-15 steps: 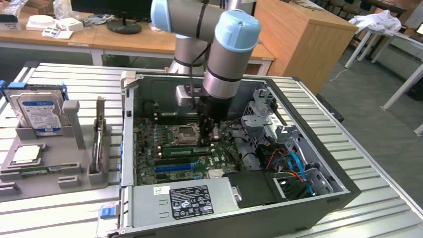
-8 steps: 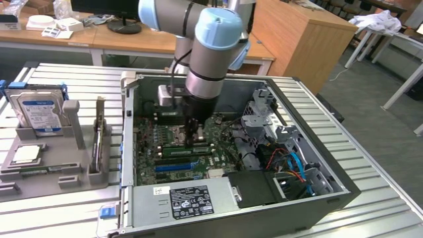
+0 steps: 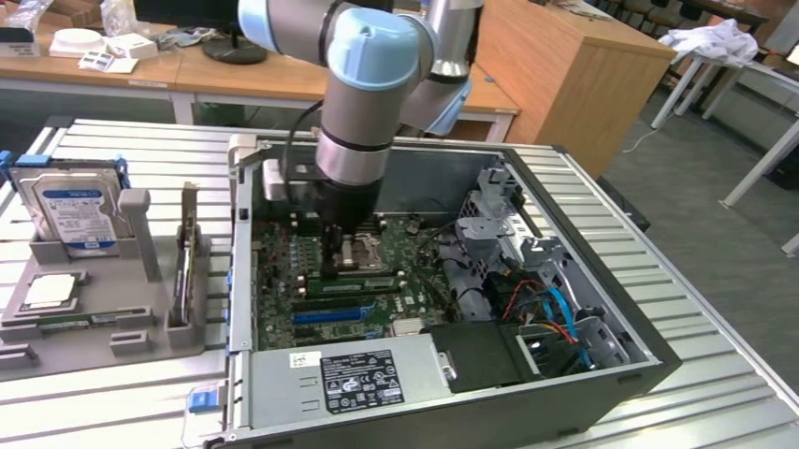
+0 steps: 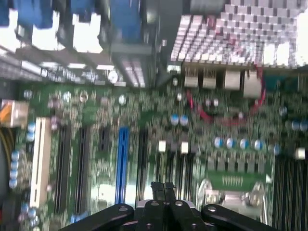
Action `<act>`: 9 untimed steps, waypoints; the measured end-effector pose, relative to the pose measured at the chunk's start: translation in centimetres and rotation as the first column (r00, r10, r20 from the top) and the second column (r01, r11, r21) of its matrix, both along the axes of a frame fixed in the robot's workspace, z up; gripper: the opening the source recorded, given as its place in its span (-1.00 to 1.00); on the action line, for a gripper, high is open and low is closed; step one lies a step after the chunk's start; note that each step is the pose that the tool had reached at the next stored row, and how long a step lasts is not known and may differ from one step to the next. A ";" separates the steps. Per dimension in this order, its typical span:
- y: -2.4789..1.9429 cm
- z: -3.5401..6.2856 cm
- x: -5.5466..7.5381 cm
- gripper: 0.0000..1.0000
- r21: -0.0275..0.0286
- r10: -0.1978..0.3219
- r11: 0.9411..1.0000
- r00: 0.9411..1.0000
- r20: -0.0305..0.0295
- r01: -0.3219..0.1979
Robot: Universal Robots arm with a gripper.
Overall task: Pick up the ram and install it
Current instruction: 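Press down the ram until it locks into place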
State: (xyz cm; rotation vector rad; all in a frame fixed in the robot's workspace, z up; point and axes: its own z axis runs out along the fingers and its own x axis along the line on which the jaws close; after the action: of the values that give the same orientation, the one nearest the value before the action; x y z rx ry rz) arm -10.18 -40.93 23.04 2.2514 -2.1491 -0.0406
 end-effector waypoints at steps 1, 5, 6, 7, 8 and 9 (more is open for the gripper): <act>0.00 0.00 -0.4 -0.80 0.000 0.000 1.000 1.000 0.000 0.000; 0.00 -0.24 -0.8 -0.80 0.000 0.000 1.000 1.000 0.000 0.000; -0.01 -0.42 -0.8 -0.80 0.000 0.000 1.000 1.000 0.000 0.000; -0.01 -0.57 -0.8 -0.80 -0.001 0.000 1.000 1.000 -0.001 0.000; -0.01 -0.74 -0.8 -0.80 -0.001 0.000 1.000 1.000 -0.001 0.000; -0.02 -0.84 -0.8 -0.80 -0.002 0.000 1.000 1.000 -0.001 0.000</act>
State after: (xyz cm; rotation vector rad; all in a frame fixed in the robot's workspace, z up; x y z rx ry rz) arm -11.00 -40.96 22.20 2.2500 -2.1477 -0.0390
